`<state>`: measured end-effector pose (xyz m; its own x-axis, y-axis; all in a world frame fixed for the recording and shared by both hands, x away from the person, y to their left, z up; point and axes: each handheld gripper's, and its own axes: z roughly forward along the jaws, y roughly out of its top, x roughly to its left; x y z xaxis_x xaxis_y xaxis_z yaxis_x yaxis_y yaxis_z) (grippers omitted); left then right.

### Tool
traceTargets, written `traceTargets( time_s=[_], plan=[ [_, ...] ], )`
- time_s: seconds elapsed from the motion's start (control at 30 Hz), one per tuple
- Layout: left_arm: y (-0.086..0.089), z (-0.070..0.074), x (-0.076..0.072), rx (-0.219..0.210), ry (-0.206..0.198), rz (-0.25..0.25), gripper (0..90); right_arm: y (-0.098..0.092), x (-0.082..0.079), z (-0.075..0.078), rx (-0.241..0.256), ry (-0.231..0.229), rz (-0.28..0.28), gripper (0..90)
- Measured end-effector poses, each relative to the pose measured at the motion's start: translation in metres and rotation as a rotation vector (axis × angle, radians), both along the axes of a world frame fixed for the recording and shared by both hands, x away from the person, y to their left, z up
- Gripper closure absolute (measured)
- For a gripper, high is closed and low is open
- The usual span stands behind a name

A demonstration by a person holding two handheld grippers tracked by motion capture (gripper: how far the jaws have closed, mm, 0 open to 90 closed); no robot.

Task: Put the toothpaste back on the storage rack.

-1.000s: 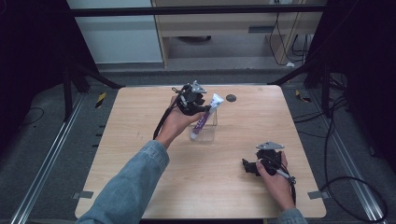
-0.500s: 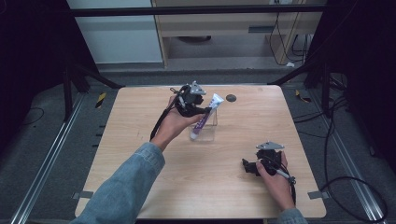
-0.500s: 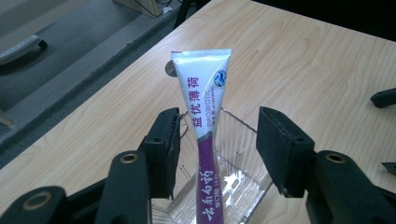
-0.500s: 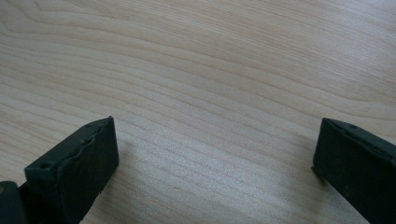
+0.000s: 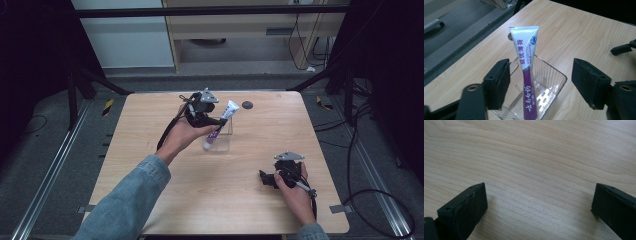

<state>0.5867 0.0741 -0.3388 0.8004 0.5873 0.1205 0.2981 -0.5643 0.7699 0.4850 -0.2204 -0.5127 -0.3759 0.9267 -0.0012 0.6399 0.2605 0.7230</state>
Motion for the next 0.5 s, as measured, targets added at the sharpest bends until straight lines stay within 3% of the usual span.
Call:
traceTargets(
  time_s=[0.13,0.5],
  plan=[
    [0.002,0.002,-0.002,-0.027,0.023,0.008,23.0,0.000,0.000,0.000,0.000,0.000,0.000,0.3],
    [0.010,0.002,-0.012,-0.013,0.045,-0.003,12.8,0.000,0.000,0.000,0.001,0.001,-0.001,0.3]
  ],
)
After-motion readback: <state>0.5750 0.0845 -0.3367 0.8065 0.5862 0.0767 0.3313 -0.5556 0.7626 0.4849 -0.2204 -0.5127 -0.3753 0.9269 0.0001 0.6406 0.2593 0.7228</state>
